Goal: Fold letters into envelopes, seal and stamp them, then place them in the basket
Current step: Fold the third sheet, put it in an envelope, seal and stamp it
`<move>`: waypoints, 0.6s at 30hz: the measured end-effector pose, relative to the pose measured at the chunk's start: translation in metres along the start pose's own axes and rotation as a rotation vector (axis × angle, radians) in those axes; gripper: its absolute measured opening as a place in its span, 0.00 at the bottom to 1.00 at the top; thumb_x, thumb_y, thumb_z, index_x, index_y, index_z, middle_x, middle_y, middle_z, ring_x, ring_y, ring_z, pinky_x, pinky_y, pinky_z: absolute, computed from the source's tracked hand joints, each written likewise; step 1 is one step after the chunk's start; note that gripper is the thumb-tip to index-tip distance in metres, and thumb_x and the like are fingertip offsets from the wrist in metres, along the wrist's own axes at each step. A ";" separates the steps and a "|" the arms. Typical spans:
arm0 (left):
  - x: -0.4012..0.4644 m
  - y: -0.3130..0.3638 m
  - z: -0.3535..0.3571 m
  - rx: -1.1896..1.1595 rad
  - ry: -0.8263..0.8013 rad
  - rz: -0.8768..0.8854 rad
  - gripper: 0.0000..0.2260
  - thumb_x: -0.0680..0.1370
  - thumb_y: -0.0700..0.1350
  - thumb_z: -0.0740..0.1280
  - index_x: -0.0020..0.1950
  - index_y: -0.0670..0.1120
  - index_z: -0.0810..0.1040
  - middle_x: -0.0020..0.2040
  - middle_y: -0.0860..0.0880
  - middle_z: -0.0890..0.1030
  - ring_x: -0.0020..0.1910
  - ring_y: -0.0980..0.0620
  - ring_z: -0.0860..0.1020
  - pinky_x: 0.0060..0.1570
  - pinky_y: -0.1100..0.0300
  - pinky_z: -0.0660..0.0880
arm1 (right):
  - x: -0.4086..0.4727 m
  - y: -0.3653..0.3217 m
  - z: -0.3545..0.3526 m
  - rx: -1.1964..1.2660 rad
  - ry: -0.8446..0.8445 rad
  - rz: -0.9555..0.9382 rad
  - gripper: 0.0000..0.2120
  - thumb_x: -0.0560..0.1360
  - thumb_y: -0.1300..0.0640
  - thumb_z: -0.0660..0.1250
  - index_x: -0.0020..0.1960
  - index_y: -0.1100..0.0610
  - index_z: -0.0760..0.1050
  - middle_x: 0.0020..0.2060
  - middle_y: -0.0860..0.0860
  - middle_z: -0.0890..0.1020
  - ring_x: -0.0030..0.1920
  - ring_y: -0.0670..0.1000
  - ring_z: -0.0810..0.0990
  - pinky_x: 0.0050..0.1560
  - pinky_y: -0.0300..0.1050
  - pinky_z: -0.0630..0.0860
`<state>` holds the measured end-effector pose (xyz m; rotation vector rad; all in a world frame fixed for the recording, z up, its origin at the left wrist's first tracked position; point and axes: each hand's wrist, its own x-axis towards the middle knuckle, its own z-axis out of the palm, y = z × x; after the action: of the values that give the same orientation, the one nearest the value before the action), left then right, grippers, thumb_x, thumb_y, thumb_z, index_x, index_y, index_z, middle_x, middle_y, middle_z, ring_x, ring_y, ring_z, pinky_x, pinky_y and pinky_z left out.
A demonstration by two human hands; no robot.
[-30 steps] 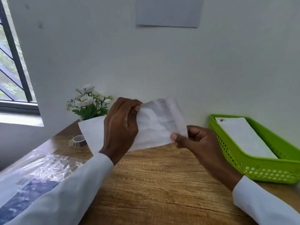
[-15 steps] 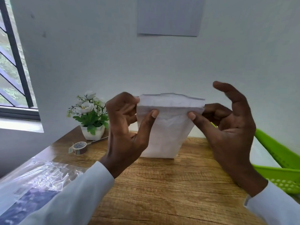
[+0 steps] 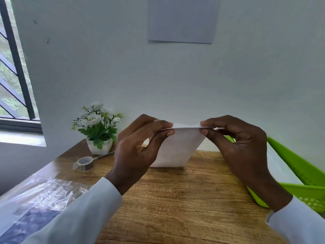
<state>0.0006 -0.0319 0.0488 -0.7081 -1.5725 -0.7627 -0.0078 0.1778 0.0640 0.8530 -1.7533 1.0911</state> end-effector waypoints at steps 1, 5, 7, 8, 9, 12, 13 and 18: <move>-0.001 -0.001 0.000 0.004 -0.010 -0.018 0.04 0.73 0.37 0.73 0.48 0.41 0.84 0.44 0.49 0.80 0.43 0.60 0.77 0.44 0.71 0.72 | 0.001 0.003 -0.001 -0.024 -0.023 0.001 0.07 0.72 0.65 0.74 0.48 0.56 0.84 0.44 0.45 0.85 0.48 0.41 0.83 0.47 0.39 0.80; -0.004 -0.002 0.002 0.019 -0.045 -0.101 0.04 0.73 0.39 0.75 0.47 0.42 0.86 0.47 0.47 0.76 0.46 0.55 0.76 0.47 0.68 0.72 | -0.001 0.006 -0.001 -0.242 -0.109 -0.106 0.05 0.74 0.59 0.74 0.50 0.55 0.85 0.55 0.47 0.83 0.64 0.45 0.77 0.61 0.41 0.75; -0.007 0.000 0.004 0.025 -0.076 -0.078 0.04 0.73 0.40 0.75 0.47 0.43 0.86 0.47 0.48 0.76 0.47 0.52 0.77 0.47 0.62 0.74 | -0.005 0.000 0.005 -0.327 -0.141 -0.209 0.06 0.75 0.58 0.73 0.51 0.54 0.85 0.56 0.48 0.82 0.67 0.48 0.75 0.63 0.39 0.72; -0.008 0.002 0.005 0.037 -0.089 -0.050 0.03 0.73 0.40 0.75 0.46 0.43 0.86 0.46 0.48 0.78 0.46 0.51 0.78 0.44 0.57 0.75 | -0.007 -0.002 0.009 -0.354 -0.145 -0.263 0.06 0.75 0.59 0.72 0.52 0.55 0.85 0.53 0.49 0.83 0.65 0.50 0.76 0.61 0.40 0.73; -0.008 0.002 0.005 0.049 -0.095 -0.017 0.03 0.73 0.40 0.75 0.46 0.43 0.86 0.44 0.47 0.80 0.43 0.50 0.78 0.42 0.53 0.75 | -0.009 -0.004 0.012 -0.373 -0.138 -0.308 0.06 0.76 0.59 0.71 0.51 0.56 0.85 0.50 0.50 0.84 0.62 0.52 0.78 0.57 0.41 0.75; -0.008 0.002 0.004 0.025 -0.096 0.014 0.03 0.72 0.40 0.75 0.45 0.43 0.86 0.40 0.48 0.83 0.39 0.49 0.79 0.41 0.47 0.76 | -0.009 -0.005 0.012 -0.363 -0.105 -0.321 0.06 0.75 0.60 0.71 0.50 0.58 0.85 0.42 0.50 0.84 0.54 0.52 0.80 0.49 0.42 0.76; -0.008 0.002 0.004 0.009 -0.097 0.002 0.03 0.72 0.41 0.75 0.44 0.43 0.86 0.39 0.48 0.83 0.38 0.49 0.80 0.41 0.46 0.76 | -0.008 -0.003 0.011 -0.339 -0.100 -0.298 0.06 0.75 0.60 0.71 0.49 0.58 0.86 0.40 0.50 0.84 0.53 0.52 0.79 0.49 0.41 0.75; -0.006 0.002 0.004 -0.041 -0.095 -0.041 0.03 0.71 0.41 0.76 0.43 0.43 0.86 0.38 0.49 0.83 0.37 0.49 0.80 0.44 0.46 0.77 | -0.005 0.006 0.006 -0.280 -0.098 -0.209 0.07 0.74 0.55 0.71 0.48 0.57 0.86 0.38 0.49 0.83 0.48 0.50 0.80 0.46 0.41 0.75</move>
<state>0.0003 -0.0276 0.0430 -0.7535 -1.6652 -0.8035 -0.0132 0.1751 0.0555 0.9013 -1.7988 0.6587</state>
